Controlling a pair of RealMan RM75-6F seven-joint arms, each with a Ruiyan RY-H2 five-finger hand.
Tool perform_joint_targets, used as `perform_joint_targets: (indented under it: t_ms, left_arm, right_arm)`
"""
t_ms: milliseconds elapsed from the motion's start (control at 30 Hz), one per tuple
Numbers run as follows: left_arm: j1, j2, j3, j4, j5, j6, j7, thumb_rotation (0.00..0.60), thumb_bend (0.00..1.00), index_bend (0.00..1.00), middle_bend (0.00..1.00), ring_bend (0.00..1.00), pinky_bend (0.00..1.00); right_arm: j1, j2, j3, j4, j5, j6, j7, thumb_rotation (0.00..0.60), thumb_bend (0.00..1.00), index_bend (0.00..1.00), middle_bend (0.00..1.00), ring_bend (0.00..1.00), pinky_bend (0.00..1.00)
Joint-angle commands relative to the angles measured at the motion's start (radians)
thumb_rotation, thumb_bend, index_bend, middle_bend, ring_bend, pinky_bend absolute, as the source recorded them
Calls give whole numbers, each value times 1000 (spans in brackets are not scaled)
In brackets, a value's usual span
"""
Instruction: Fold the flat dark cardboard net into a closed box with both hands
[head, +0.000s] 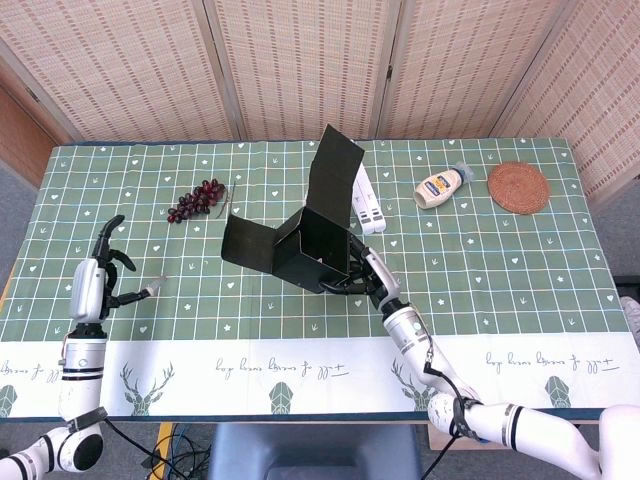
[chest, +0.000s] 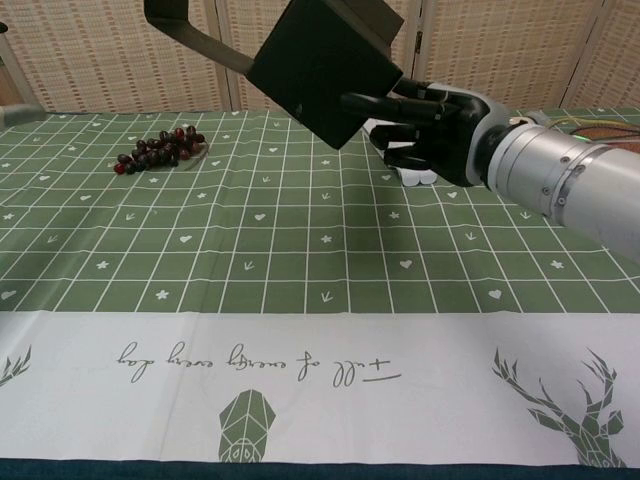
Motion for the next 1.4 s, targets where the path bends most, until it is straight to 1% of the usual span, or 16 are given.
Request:
perform_joint_targets:
  t_ms: [33, 333, 533, 633, 833, 1000, 1067, 1200, 1400]
  left_arm:
    - [-17, -25, -1, 18, 29, 3, -4, 600, 112, 73, 120, 566, 898]
    - [-60, -95, 3, 44, 119, 30, -43, 600, 112, 72, 118, 565, 898]
    - [-62, -96, 16, 8, 142, 27, -80, 600, 112, 72, 117, 564, 897]
    - [-66, -105, 16, 11, 154, 37, -76, 600, 112, 72, 117, 564, 897]
    - [-72, -120, 19, 28, 186, 63, -65, 600, 112, 81, 117, 563, 898]
    - [-82, -121, 30, 35, 208, 60, -46, 600, 112, 90, 117, 563, 898]
    - [-87, -126, 39, 50, 227, 65, -34, 600, 112, 94, 117, 562, 898]
    - [-105, -151, 61, 117, 269, 71, -6, 600, 112, 118, 116, 563, 898]
    - [-134, -175, 100, 200, 314, 48, 1, 600, 112, 200, 117, 563, 897]
  right_arm:
    - [-6, -2, -15, -15, -30, 1, 21, 600, 317, 231, 388, 746, 1000]
    - [13, -37, -53, -6, -48, 1, 10, 600, 317, 231, 387, 746, 1000]
    - [23, -47, -68, -4, -44, -5, -3, 600, 317, 231, 387, 746, 1000]
    - [28, -49, -79, -6, -48, -12, -12, 600, 317, 231, 387, 746, 1000]
    - [45, -55, -96, 4, -42, -23, -65, 600, 325, 231, 388, 746, 1000]
    - [73, -56, -104, 15, -14, -49, -131, 600, 334, 231, 387, 746, 1000]
    - [83, -56, -105, 18, -1, -60, -155, 600, 333, 231, 387, 746, 1000]
    - [109, -52, -113, 30, 30, -84, -225, 600, 338, 231, 387, 746, 1000]
    - [142, -51, -120, 48, 87, -104, -324, 600, 339, 231, 387, 746, 1000]
